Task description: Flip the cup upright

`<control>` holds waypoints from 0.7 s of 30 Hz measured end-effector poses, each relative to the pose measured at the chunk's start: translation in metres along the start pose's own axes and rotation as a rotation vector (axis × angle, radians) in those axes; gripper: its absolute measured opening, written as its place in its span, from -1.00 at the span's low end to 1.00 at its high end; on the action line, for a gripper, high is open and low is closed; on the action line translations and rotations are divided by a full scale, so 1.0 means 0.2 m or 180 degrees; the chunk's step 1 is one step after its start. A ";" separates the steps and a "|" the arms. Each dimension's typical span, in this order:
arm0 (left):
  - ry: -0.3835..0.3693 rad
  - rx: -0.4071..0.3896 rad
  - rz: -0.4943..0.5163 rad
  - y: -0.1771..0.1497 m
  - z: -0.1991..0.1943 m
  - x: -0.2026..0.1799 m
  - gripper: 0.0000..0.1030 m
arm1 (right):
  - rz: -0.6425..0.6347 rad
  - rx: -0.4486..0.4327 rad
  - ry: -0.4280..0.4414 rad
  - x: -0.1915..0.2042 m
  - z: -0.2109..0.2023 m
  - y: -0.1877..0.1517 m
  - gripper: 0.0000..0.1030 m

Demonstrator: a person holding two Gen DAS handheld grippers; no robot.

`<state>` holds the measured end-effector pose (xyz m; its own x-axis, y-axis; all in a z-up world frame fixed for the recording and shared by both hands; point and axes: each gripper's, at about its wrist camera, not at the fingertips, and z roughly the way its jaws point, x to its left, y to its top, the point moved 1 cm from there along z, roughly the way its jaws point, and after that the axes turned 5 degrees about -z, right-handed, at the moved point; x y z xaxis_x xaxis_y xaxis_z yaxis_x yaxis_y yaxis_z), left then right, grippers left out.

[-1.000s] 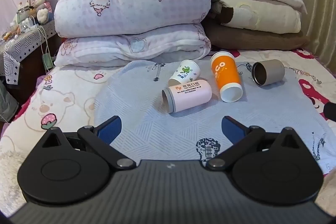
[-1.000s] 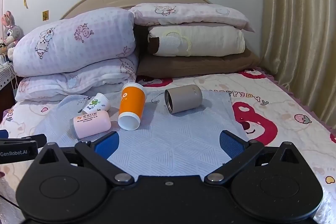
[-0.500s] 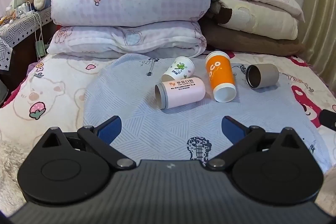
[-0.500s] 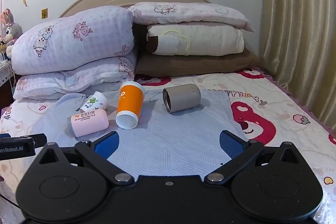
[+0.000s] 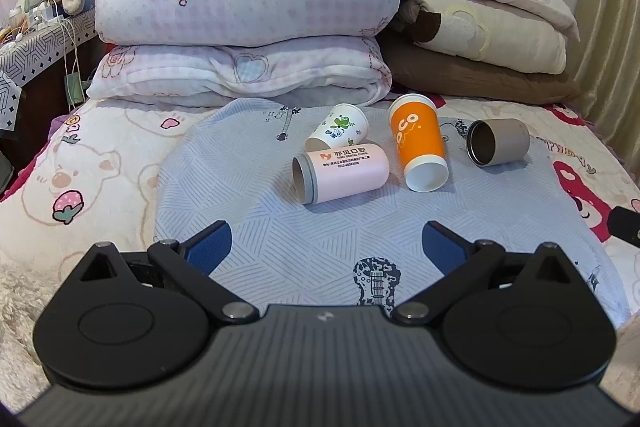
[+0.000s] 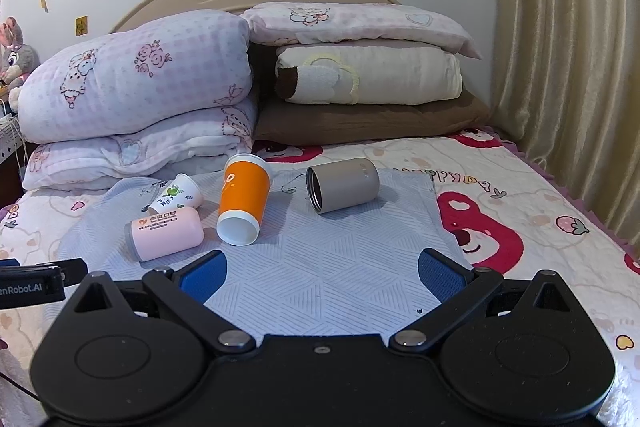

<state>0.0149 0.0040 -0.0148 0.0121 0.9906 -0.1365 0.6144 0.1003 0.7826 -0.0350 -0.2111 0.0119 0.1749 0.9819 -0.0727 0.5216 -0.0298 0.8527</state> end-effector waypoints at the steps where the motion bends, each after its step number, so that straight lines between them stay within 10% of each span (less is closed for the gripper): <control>1: -0.0003 0.0001 0.0003 0.00 0.00 0.00 1.00 | 0.0001 0.0000 0.0000 0.00 0.00 0.00 1.00; 21: -0.0064 -0.0018 -0.0028 0.00 -0.01 0.00 1.00 | 0.0003 0.0048 0.0005 -0.01 0.01 -0.01 1.00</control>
<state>0.0133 0.0050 -0.0146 0.0226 0.9876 -0.1556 0.6101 0.1096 0.7847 -0.0355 -0.2133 0.0095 0.1742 0.9821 -0.0712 0.5339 -0.0334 0.8449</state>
